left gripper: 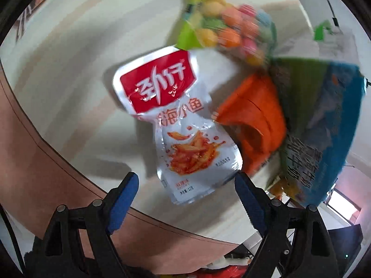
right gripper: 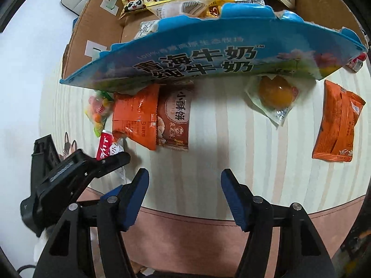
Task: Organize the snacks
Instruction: 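Move both tools back over the table toward the remaining snacks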
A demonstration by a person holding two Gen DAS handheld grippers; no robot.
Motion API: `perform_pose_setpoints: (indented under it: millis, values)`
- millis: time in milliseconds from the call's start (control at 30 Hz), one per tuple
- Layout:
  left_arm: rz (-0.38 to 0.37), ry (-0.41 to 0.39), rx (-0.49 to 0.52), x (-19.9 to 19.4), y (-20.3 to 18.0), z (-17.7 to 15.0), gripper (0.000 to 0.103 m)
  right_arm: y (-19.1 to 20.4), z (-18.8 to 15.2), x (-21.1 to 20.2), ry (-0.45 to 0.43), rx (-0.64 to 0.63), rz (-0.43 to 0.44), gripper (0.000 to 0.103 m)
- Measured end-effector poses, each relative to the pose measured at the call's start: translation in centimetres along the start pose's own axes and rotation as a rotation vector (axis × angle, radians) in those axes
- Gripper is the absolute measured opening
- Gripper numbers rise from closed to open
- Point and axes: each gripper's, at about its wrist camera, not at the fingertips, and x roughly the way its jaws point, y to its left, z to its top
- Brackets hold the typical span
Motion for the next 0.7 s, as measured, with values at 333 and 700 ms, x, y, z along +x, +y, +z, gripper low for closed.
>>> perform_pose_setpoints:
  millis: [333, 700]
  values:
    - [0.117, -0.074, 0.019, -4.3, 5.4, -0.7, 0.084, 3.8, 3.1, 2.0, -0.025, -0.081, 0.002, 0.068]
    - [0.104, -0.120, -0.005, -5.3, 3.4, 1.9, 0.084, 7.2, 2.9, 7.3, 0.111, -0.120, 0.080, 0.034]
